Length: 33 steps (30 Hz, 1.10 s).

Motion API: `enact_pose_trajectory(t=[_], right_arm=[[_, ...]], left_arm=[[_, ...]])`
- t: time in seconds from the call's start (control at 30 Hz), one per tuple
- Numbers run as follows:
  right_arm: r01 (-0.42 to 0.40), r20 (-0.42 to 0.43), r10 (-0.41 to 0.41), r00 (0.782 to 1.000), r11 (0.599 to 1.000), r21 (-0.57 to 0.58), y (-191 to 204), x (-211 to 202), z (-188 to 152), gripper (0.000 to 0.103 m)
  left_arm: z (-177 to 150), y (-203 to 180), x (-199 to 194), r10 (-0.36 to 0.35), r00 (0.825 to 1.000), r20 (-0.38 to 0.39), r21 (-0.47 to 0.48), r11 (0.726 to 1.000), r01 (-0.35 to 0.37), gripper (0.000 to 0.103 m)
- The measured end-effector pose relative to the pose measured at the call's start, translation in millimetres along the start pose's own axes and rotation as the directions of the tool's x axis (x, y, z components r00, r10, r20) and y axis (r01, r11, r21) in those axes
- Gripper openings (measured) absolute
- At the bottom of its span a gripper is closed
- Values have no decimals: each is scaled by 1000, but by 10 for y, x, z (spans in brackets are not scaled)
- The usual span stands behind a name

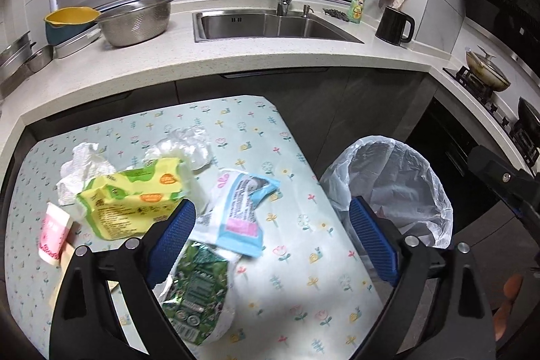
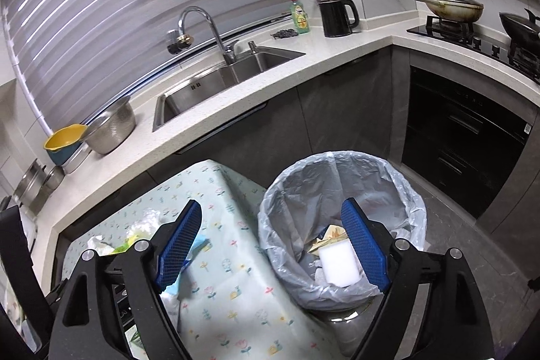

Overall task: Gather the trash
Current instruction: 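Move both open tools back over the remaining trash on the table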

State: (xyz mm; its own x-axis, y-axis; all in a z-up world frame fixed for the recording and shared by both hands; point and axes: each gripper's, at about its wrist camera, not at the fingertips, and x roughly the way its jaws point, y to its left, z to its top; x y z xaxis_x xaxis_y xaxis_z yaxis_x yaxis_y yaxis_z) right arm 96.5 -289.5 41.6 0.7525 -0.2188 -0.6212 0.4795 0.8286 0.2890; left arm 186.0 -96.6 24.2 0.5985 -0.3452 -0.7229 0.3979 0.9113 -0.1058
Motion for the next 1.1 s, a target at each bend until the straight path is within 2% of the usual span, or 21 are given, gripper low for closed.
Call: enact_pose_trajectory(t=[0.27, 0.57, 0.87, 1.1], right_arm=[[-50, -42, 47, 998, 997, -61, 395, -137, -266, 83], [-91, -117, 77, 990, 989, -118, 862, -162, -712, 84], [-112, -196, 80, 977, 981, -158, 1183, -81, -1152, 84], [-121, -256, 70, 964, 975, -187, 1359, 44, -1430, 84]], left_arm=[[-230, 521, -236, 57, 998, -25, -70, 996, -59, 92], [-558, 1219, -494, 113, 992, -49, -148, 982, -119, 92], [-977, 1780, -651, 161, 983, -84, -183, 968, -174, 93], [-1244, 1973, -635, 216, 970, -115, -161, 959, -233, 93]])
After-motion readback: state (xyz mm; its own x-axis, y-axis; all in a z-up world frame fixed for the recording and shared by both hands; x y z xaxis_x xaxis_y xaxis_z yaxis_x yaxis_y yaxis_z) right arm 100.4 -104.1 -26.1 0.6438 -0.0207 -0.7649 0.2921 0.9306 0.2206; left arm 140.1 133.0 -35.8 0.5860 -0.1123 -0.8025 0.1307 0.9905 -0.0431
